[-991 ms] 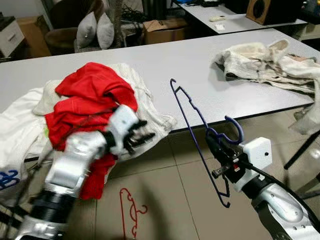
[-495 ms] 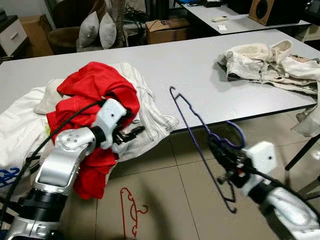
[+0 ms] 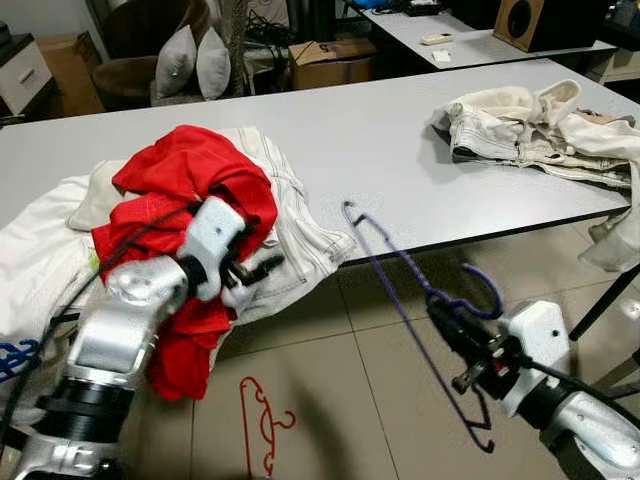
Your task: Hang hanger
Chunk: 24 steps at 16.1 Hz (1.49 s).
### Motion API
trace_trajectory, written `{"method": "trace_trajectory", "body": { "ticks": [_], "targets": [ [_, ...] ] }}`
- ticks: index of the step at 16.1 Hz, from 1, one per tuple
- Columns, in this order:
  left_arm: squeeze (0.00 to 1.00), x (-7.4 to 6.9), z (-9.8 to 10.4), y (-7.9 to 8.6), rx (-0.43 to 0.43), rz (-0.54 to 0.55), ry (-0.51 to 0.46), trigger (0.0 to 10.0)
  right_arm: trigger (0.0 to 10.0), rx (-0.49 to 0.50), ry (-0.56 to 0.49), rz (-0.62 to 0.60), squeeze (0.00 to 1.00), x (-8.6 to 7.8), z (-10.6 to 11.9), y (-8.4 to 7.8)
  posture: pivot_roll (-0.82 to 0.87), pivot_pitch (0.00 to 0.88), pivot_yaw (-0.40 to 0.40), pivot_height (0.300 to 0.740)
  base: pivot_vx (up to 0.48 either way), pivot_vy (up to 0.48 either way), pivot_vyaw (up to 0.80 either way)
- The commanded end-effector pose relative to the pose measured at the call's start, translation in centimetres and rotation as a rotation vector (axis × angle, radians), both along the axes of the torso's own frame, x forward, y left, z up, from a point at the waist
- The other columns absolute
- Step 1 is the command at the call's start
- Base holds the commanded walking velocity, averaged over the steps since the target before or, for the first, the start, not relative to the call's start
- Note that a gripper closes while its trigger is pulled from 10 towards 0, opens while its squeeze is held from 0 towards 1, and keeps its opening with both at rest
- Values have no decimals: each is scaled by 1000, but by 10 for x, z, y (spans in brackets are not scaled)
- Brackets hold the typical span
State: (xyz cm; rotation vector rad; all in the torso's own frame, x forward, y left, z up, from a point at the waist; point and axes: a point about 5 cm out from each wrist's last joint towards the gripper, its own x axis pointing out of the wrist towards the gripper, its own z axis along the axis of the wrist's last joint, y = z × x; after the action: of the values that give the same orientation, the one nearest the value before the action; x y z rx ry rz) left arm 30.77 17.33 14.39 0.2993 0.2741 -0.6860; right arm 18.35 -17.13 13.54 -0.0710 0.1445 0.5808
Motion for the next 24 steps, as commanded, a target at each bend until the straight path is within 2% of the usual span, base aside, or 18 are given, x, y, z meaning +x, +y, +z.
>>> {"method": "trace_trajectory", "body": {
  "ticks": [1, 4, 5, 7, 9, 11, 12, 13, 14, 16, 18, 21, 22, 24],
  "targets": [
    [0, 0, -6, 2, 20, 24, 18, 10000, 10000, 7, -9, 31, 0, -2, 5, 4, -93, 0, 75, 740, 0, 0, 0],
    [0, 8, -5, 9, 57, 119, -40, 10000, 10000, 14, 22, 91, 0, -9, 3, 8, -90, 0, 75, 740, 0, 0, 0],
    [0, 11, 2, 12, 7, 152, -74, 10000, 10000, 10, 34, 113, 0, -12, 1, 10, -88, 0, 76, 740, 0, 0, 0],
    [0, 2, 20, 5, -96, 35, -119, 10000, 10000, -11, 51, 118, 0, -13, -2, 8, -81, 0, 69, 740, 0, 0, 0],
    [0, -5, 33, 7, -169, 11, -159, 10000, 10000, -10, 56, 120, 0, -13, -3, 7, -70, 0, 52, 740, 0, 0, 0],
    [0, -3, 28, 22, -111, 98, -153, 10000, 10000, -7, 68, 144, 0, -12, -4, 10, -57, 0, 39, 740, 0, 0, 0],
    [0, -4, 16, 22, -56, 95, -116, 10000, 10000, -7, 69, 155, 0, -11, -4, 11, -56, 0, 36, 740, 0, 0, 0],
    [0, -4, 4, 19, -44, 90, -82, 10000, 10000, -6, 69, 157, 0, -9, -4, 12, -49, 0, 26, 740, 0, 0, 0],
    [0, 1, 1, 20, -48, 127, -85, 10000, 10000, -4, 68, 160, 0, -8, -4, 13, -44, 0, 18, 740, 0, 0, 0],
    [0, 17, -7, 30, -34, 275, -123, 10000, 10000, 2, 74, 182, 0, -7, -5, 16, -38, 0, 8, 740, 0, 0, 0],
    [0, 22, -11, 31, -35, 280, -118, 10000, 10000, 6, 77, 201, 0, -8, -4, 19, -37, 0, 8, 740, 0, 0, 0],
    [0, 26, -6, 28, -33, 239, -131, 10000, 10000, 10, 78, 206, 0, -9, -4, 20, -38, 8, 20, 740, 0, 0, 0],
    [0, 28, -4, 30, -33, 240, -147, 10000, 10000, 12, 80, 205, 0, -11, -5, 20, -40, 12, 22, 740, 0, 0, 0],
    [0, 27, -7, 37, 7, 209, -115, 10000, 10000, 22, 88, 207, 0, -17, -5, 21, -40, 11, 32, 740, 0, 0, 0]
  ]
}}
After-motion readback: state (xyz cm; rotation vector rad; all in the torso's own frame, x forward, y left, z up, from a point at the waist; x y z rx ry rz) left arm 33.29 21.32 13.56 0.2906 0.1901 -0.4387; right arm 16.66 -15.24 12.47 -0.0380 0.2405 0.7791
